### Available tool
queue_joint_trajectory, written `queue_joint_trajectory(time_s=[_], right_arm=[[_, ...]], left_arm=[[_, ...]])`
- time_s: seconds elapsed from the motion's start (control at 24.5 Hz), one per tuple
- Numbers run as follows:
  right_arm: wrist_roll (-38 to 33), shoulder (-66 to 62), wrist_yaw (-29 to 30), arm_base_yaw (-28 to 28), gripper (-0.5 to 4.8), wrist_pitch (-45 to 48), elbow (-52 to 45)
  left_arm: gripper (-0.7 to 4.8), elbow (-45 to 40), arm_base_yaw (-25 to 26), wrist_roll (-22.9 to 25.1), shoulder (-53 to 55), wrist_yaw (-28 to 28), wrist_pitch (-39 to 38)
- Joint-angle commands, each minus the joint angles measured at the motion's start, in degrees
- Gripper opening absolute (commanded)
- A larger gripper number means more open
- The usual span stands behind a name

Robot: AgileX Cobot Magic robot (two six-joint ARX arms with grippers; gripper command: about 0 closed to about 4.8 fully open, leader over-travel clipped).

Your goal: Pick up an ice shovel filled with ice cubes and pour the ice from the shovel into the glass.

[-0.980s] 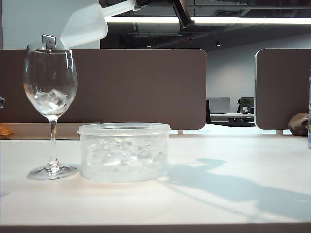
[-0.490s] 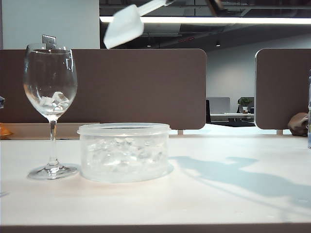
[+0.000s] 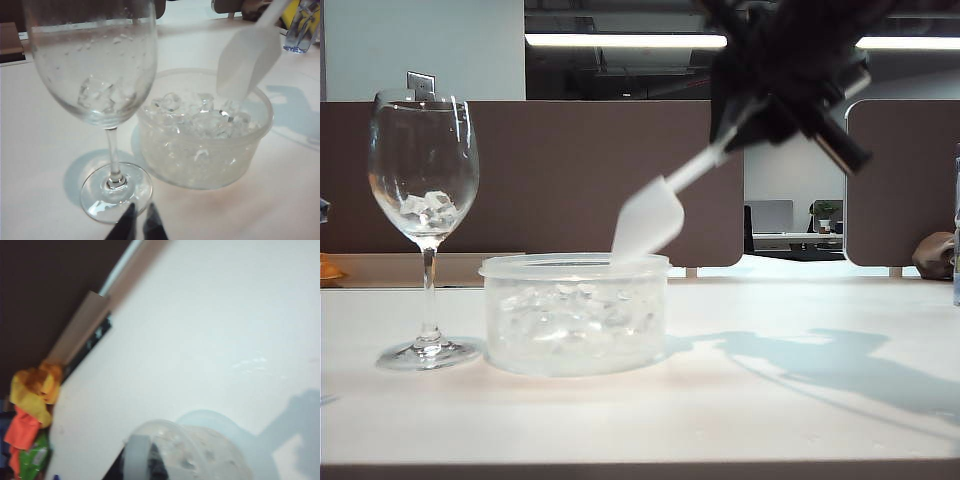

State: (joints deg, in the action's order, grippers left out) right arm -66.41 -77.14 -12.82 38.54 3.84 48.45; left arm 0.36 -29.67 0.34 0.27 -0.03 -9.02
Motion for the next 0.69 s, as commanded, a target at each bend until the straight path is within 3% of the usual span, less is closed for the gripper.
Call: queue_joint_trajectory(time_s=[0.04,0.24,0.61,0.65,0.69], right_arm=[[0.0,-2.8,3.2,0.3,-0.01,1.6,-0.5],[-3.5,-10.1,7.0,2.4,-0.01,7.2,-0.5],[-4.1,-13.0,10.0,2.6,0.0,8.1,-2.0],[-4.1,-13.0,10.0,2.6,0.17,8.0,-2.0],[-4.1,-12.9,10.0,2.6,0.84,8.0,-2.0]], left_arm=[[0.29,0.1,0.0,-0.2,0.1,0.1,0.5],[0.29,0.1,0.0,-0.2,0.1,0.1,0.5],[0.29,0.1,0.0,-0.2,0.1,0.1,0.5],[0.29,0.1,0.0,-0.2,0.1,0.1,0.5],[0.29,0.1,0.0,-0.2,0.1,0.1,0.5]])
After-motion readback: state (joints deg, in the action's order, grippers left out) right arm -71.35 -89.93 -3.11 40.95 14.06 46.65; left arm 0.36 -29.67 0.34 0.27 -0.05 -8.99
